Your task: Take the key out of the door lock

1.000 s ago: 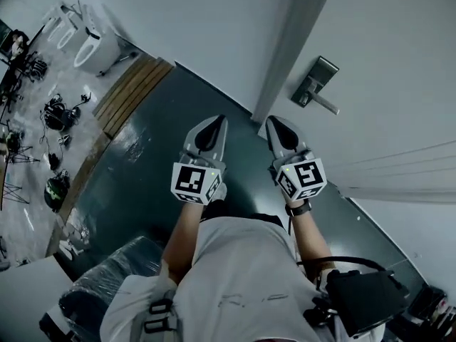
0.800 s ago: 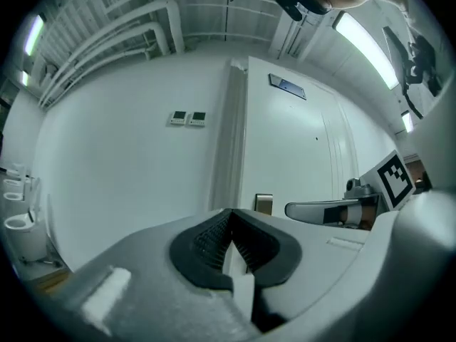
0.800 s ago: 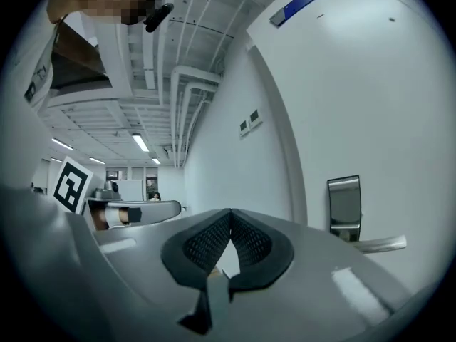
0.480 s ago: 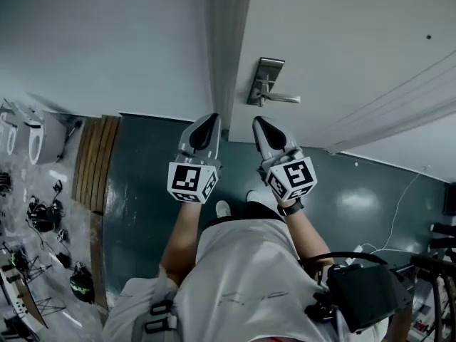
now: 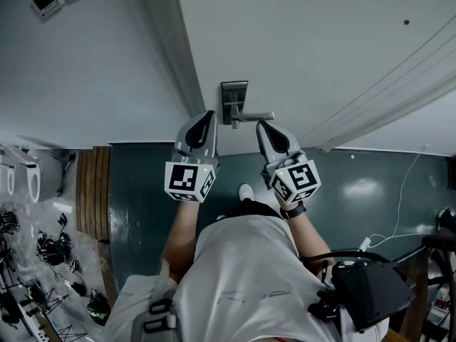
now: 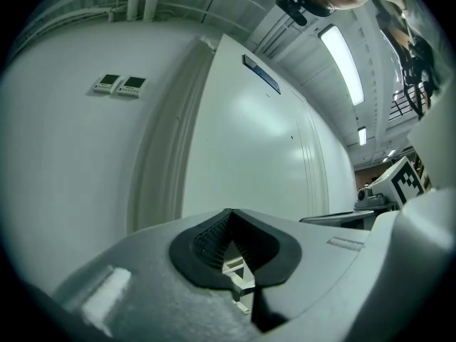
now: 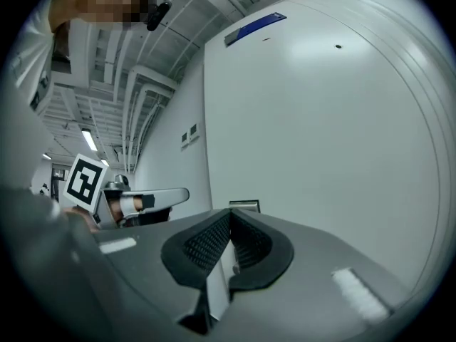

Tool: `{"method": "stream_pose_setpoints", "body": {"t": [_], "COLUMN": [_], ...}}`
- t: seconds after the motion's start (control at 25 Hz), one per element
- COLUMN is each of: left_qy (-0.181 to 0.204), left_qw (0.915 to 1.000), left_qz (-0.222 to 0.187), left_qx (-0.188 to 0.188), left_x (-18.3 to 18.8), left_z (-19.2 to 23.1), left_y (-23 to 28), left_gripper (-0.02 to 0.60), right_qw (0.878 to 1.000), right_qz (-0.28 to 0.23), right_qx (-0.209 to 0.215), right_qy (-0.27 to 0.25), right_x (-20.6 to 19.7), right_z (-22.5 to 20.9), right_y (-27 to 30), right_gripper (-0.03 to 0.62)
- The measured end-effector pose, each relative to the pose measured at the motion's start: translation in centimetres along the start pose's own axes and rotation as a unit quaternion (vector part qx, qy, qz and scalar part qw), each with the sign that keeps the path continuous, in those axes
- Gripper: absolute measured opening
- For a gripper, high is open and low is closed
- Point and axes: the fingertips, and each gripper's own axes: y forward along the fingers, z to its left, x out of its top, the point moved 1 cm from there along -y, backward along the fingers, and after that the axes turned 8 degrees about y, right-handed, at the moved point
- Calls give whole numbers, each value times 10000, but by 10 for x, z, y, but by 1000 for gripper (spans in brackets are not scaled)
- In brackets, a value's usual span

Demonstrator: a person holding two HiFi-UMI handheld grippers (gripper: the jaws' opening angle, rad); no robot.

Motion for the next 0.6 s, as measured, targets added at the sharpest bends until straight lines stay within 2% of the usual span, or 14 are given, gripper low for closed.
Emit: {"method": "stream_pose_setpoints", "body": {"t": [0.16,0.32,0.48,0.6], "left_qy": [172,415,552,554], "left_qw": [9996,9985,9976,9972], "left_qz": [79,93,120,224], "left_qx": [219,356,411,455], "left_x": [5,14,19,8], "left_z": [4,20,29,29], "left_y": [44,59,50,83], "left_gripper": [0,0,0,0], "right_qw": [9997,9982,9961,9943], "right_qz": [114,391,610,740], "right_qx": [76,210,305,303], "right_qy": [192,394,550,708], "right_x": [-8,-35,-62,-72], "right_z": [-31,-25,-1,-27], "right_y": [5,9,4,14], "right_gripper": [-6,-6,-5,-5]}}
